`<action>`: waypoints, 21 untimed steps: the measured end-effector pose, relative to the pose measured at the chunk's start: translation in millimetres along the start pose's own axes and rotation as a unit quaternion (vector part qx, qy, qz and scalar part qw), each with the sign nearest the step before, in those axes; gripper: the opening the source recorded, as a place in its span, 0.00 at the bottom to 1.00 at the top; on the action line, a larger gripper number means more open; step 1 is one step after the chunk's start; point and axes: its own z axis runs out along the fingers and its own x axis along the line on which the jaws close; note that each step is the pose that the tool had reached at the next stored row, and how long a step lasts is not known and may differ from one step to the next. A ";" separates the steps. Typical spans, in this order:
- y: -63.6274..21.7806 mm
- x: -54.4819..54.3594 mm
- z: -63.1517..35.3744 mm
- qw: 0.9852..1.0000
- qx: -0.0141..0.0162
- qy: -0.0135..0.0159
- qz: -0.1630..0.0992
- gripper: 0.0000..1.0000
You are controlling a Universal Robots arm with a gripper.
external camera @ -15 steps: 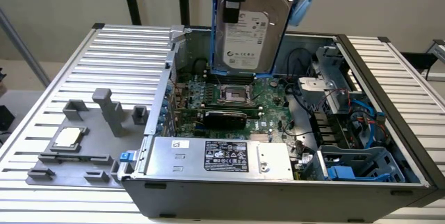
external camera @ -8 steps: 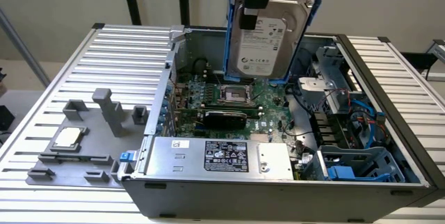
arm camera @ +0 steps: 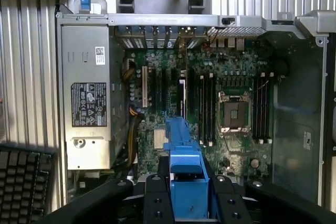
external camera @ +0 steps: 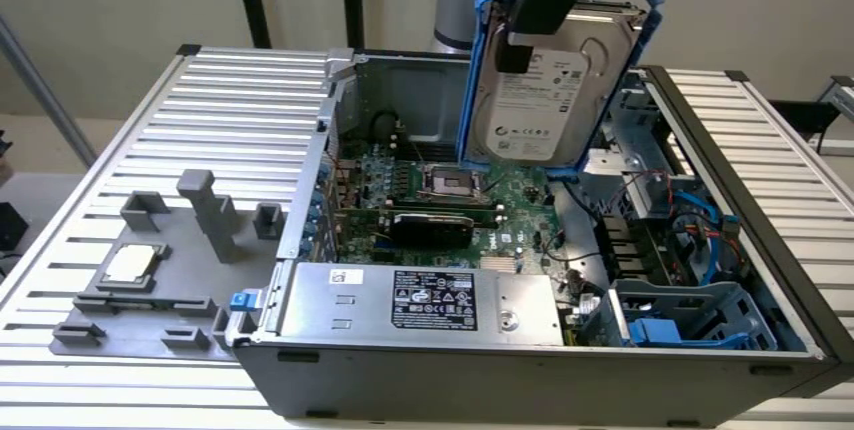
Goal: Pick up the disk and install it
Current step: 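Pick up the disk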
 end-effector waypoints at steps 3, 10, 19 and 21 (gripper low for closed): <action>-9.0 6.6 0.0 1.000 0.000 0.000 0.000 0.33; -28.5 22.8 0.2 1.000 0.001 0.000 0.000 0.33; -52.5 45.0 0.3 1.000 0.002 0.000 0.000 0.33; -57.6 50.0 0.3 1.000 0.002 0.000 0.000 0.33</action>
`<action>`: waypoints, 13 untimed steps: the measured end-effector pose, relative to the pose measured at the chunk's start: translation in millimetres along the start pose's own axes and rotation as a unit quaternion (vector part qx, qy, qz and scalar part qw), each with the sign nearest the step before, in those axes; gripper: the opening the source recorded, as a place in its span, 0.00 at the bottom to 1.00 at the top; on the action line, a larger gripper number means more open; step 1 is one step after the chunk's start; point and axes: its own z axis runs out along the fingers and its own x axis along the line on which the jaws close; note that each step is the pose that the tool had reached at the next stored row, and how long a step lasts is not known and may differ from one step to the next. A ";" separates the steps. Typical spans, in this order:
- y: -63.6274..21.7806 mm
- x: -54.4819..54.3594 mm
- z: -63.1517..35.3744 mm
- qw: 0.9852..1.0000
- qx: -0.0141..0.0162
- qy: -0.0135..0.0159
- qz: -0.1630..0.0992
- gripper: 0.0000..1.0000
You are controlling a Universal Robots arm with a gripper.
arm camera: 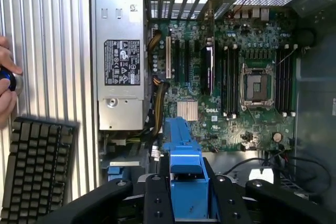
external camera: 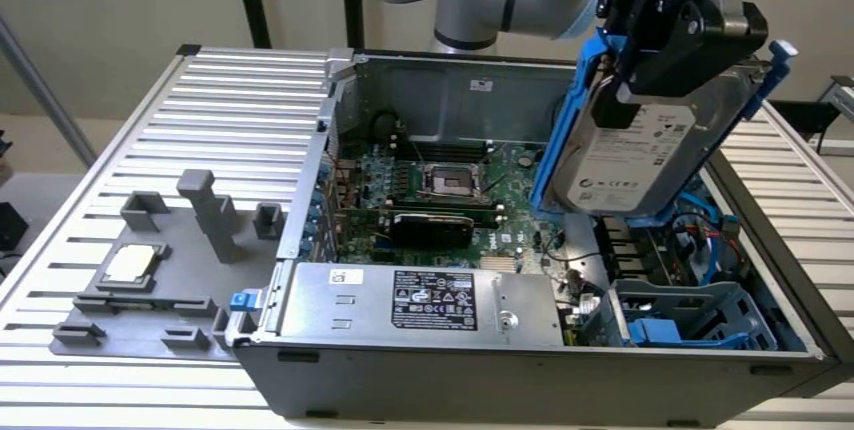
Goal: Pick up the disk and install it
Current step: 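Pick up the disk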
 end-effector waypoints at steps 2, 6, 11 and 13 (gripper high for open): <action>-5.2 5.3 0.0 1.000 0.000 0.000 0.000 0.33; -14.4 16.2 -0.2 1.000 0.000 0.000 0.000 0.33; -24.8 30.7 -0.4 1.000 0.001 0.000 0.000 0.33; -29.1 36.5 -0.5 1.000 0.001 0.000 0.000 0.33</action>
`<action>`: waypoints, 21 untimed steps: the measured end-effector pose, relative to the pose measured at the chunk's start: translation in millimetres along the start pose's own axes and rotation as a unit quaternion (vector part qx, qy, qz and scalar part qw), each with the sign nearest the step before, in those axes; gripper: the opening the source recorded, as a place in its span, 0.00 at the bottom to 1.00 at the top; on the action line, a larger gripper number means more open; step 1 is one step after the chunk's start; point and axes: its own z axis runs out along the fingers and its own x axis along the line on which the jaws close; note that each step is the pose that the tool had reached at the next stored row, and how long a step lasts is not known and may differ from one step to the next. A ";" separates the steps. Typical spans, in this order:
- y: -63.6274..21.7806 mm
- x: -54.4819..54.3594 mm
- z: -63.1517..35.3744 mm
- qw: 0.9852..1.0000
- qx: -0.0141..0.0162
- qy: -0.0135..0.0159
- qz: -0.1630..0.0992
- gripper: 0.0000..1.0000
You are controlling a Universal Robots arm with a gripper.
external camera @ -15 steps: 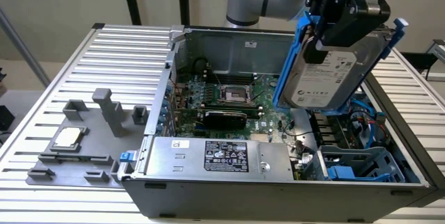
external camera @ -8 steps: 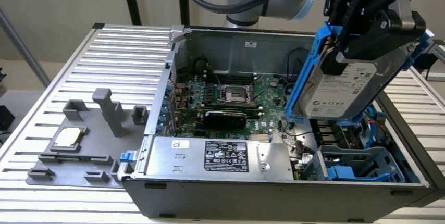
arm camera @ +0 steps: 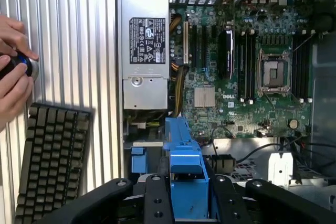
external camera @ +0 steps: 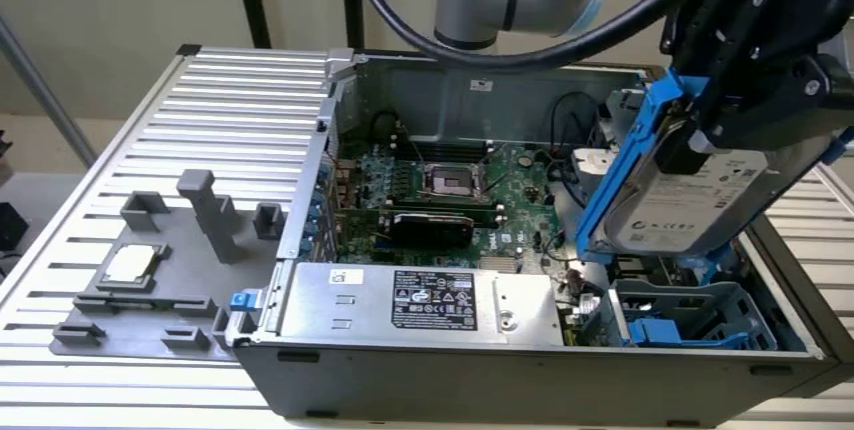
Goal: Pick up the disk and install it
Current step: 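Pick up the disk, then insert the disk into the insertion slot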
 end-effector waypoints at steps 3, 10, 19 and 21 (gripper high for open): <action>-8.6 4.8 0.1 1.000 0.000 0.000 0.000 0.33; -35.6 4.2 0.3 1.000 0.000 0.000 0.000 0.33; -47.7 3.9 0.6 1.000 0.000 0.000 0.000 0.33; -47.7 3.9 0.6 1.000 0.000 0.000 0.000 0.33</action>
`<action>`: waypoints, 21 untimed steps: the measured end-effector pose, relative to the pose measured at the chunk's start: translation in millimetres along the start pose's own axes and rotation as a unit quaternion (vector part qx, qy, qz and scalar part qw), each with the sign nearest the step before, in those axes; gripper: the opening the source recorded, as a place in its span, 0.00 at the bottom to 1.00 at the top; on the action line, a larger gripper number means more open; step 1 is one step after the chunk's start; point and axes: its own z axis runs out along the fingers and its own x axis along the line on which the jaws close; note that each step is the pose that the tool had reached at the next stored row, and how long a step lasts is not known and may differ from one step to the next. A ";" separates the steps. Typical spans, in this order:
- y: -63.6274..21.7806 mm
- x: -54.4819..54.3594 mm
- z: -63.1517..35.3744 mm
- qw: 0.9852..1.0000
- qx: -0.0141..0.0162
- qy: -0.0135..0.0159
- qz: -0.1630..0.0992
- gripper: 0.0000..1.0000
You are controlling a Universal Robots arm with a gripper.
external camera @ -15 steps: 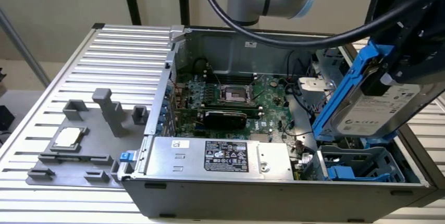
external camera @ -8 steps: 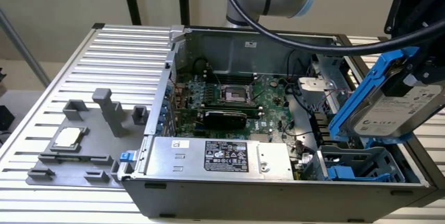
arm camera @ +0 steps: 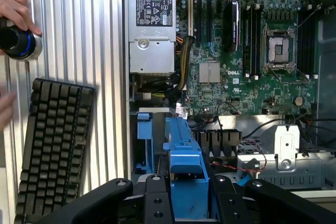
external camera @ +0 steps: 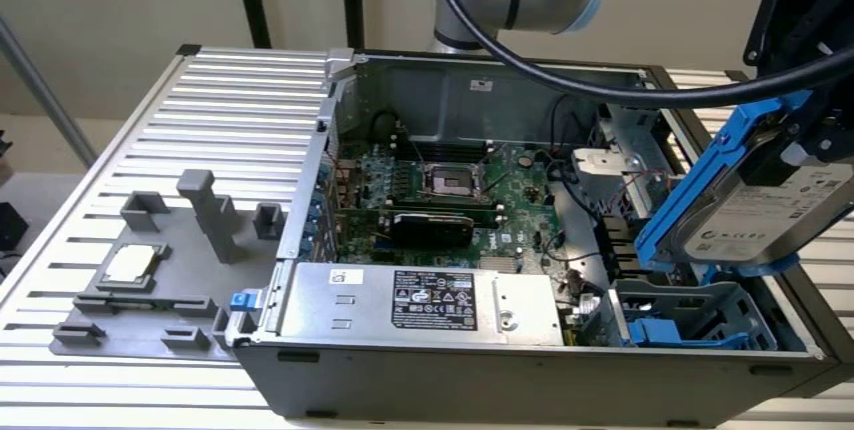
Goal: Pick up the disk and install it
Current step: 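Insert the disk into the insertion slot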
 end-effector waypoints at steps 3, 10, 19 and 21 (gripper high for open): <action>0.0 0.0 0.0 1.000 0.000 0.000 0.000 0.33; 0.0 0.5 1.5 1.000 0.000 0.000 0.000 0.33; -0.1 3.3 16.9 1.000 0.000 0.001 -0.002 0.33; -0.3 3.8 20.4 1.000 0.000 0.001 -0.002 0.33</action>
